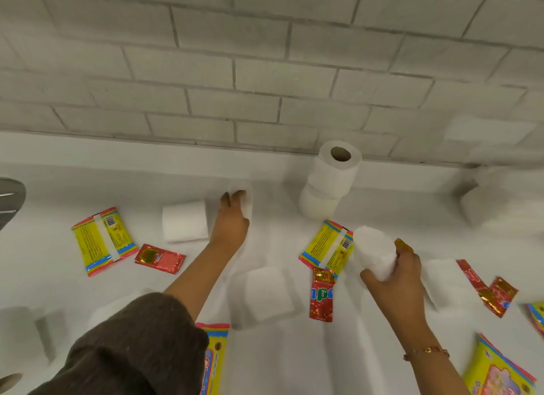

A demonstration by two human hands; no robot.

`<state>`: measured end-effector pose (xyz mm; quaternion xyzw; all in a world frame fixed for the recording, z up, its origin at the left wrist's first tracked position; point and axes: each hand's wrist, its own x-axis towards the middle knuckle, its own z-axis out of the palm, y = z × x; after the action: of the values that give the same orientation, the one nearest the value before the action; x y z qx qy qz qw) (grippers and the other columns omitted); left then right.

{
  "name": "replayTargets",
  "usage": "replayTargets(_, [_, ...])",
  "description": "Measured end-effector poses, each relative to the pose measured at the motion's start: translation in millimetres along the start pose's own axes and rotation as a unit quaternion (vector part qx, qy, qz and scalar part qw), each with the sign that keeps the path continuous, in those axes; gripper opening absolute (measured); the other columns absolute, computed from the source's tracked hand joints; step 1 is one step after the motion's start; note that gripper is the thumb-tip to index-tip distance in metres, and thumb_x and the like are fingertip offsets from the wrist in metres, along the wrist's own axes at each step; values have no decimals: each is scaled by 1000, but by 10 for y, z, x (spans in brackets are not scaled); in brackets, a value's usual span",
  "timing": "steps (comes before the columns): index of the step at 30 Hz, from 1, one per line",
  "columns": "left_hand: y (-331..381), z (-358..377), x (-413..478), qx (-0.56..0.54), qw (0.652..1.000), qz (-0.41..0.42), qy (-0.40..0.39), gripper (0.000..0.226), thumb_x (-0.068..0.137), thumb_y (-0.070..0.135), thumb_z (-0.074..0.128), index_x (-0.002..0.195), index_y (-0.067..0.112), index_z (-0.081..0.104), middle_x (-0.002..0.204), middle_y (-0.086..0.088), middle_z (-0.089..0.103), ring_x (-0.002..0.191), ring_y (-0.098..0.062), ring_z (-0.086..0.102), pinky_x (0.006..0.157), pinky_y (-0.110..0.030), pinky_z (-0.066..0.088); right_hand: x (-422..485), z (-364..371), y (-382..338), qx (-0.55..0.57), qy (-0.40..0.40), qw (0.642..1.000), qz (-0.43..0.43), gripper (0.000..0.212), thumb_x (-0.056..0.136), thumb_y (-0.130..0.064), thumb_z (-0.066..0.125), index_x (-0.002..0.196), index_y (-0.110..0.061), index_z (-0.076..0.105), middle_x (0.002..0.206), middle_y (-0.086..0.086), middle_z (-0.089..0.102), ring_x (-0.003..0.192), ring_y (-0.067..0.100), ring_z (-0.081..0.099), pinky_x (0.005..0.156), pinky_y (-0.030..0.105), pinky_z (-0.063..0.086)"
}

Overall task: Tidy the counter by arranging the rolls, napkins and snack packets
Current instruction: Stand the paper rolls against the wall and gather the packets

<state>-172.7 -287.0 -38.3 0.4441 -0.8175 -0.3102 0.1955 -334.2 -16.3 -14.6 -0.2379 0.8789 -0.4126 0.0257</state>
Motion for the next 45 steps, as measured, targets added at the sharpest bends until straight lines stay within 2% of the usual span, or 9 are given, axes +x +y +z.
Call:
replayTargets(3, [8, 8, 185, 24, 1000, -15, -9, 64, 84, -8, 46, 141, 12, 28, 145, -18, 24, 84, -35, 58, 76, -38, 50, 56, 42, -25, 40, -21, 999, 0, 58, 62, -9, 77, 108, -22, 44, 101, -4, 49, 82, 15, 52, 57, 17, 37])
replayTargets(6, [-5, 10, 320, 4, 999, -26, -25, 61, 87, -7, 40, 141, 17, 28, 145, -10, 28, 68, -25, 54, 58, -27, 43, 72, 105, -24, 37, -33, 999, -8, 58, 63, -15, 80, 111, -20, 47, 100, -2, 55, 87, 19, 55, 57, 18, 40])
replayTargets(10, [-41, -7, 422, 28, 999, -21, -22, 69, 84, -12, 41, 143, 19, 26, 152, -10, 18, 99, -36, 57, 75, -32, 46, 89, 229, -60, 42, -50, 998, 3, 65, 66, -20, 81, 120, -20, 45, 109, -5, 48, 95, 18, 53, 65, 22, 45])
replayTargets(16, [-22, -132, 378, 27, 1000, -3, 11, 77, 86, -3, 50, 146, 31, 18, 158, -9, -2, 125, -34, 46, 79, -26, 43, 263, 628, -407, 72, -118, 990, -35, 62, 65, -23, 82, 113, -26, 42, 105, -12, 47, 95, 13, 52, 64, 12, 42])
replayTargets(19, [-72, -299, 294, -2, 998, 20, 54, 72, 86, 4, 54, 146, 27, 21, 158, -8, 7, 138, -33, 29, 102, -35, 39, 373, 949, -705, 97, -138, 983, -69, 59, 63, -22, 83, 106, -27, 42, 100, -7, 51, 92, 14, 53, 72, 20, 46])
replayTargets(24, [-303, -635, 76, 14, 996, 55, 71, 63, 83, 6, 59, 141, 17, 35, 149, -12, 32, 139, -28, 29, 112, -35, 28, 562, 1537, -1104, 109, -120, 985, -61, 58, 60, -16, 81, 105, -3, 47, 107, 16, 57, 97, 30, 57, 82, 36, 48])
replayTargets(35, [-910, -774, -342, 70, 997, -13, 28, 70, 79, 5, 65, 140, 20, 35, 151, -7, 27, 141, -24, 24, 114, -32, 25, 696, 2076, -1187, 106, -118, 987, 34, 66, 65, -18, 81, 113, -2, 40, 120, 17, 47, 108, 35, 51, 88, 36, 45])
replayTargets(41, [-1010, -586, -279, 151, 988, -20, -14, 86, 78, 6, 64, 147, 21, 14, 157, -9, 10, 146, -27, 8, 114, -33, 26, 630, 1964, -1073, 109, -176, 977, 45, 96, 69, -31, 80, 140, -9, 21, 143, 13, 33, 126, 28, 42, 100, 31, 36])
replayTargets(45, [-1073, -542, -196, 182, 983, -12, 38, 84, 77, 3, 61, 147, 17, 16, 153, -11, 20, 143, -30, 15, 111, -36, 32, 439, 1783, -991, 137, -173, 972, 75, 74, 77, -32, 72, 137, -17, 29, 127, 13, 49, 104, 26, 55, 87, 32, 44])
